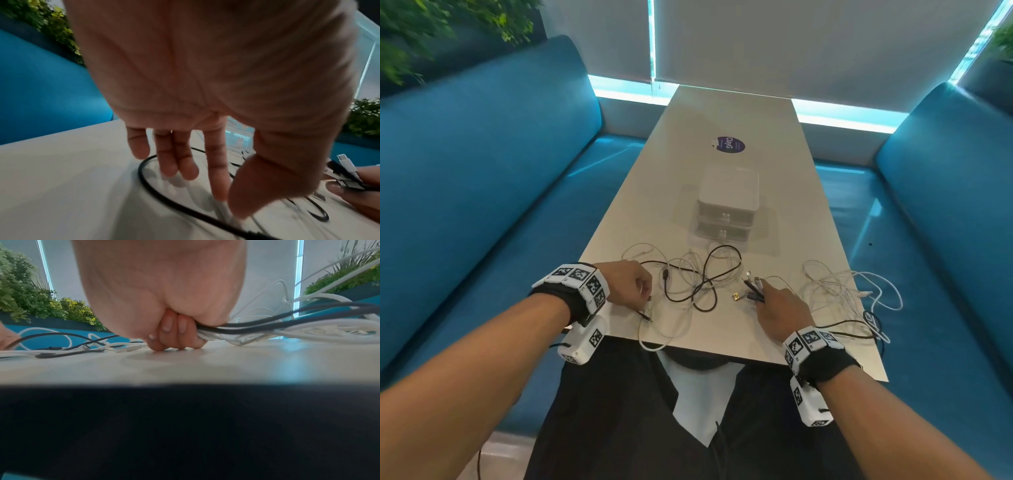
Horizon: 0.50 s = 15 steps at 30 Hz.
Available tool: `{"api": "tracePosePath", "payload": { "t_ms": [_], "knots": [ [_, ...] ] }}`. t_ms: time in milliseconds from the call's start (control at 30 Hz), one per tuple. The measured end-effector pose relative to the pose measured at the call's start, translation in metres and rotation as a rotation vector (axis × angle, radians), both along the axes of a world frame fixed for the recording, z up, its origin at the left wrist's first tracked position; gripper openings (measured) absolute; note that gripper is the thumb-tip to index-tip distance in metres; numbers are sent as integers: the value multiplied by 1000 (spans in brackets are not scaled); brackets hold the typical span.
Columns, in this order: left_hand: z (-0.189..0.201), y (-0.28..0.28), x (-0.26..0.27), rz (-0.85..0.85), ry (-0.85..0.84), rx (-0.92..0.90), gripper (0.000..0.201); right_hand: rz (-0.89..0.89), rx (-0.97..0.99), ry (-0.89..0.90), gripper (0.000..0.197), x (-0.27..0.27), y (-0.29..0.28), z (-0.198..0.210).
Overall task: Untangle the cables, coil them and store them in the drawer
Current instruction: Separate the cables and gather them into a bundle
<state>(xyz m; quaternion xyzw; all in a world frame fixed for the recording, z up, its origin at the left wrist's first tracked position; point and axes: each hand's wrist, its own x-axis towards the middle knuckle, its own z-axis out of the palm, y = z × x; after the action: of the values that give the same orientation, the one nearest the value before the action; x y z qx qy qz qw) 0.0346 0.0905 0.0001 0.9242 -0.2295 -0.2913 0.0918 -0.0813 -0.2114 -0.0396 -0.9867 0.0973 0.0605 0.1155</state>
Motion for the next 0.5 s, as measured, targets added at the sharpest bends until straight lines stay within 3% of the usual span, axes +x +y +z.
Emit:
{"api": "tracePosePath", "payload": {
  "t_ms": [133, 233, 367, 500],
  "knots": [
    [-6, 8, -9, -26, -17, 153, 25, -15, 4, 11, 39, -2, 2, 2],
    [-9, 9, -15, -58, -107, 131, 15, -22, 4, 12, 39, -2, 4, 3],
    [-10, 7, -14, -10, -143, -45, 3, -51, 23, 12, 34, -1, 8, 2],
    [3, -10, -16, 135, -144, -376, 19, -55, 119, -36, 31, 2, 15, 5]
  ]
}}
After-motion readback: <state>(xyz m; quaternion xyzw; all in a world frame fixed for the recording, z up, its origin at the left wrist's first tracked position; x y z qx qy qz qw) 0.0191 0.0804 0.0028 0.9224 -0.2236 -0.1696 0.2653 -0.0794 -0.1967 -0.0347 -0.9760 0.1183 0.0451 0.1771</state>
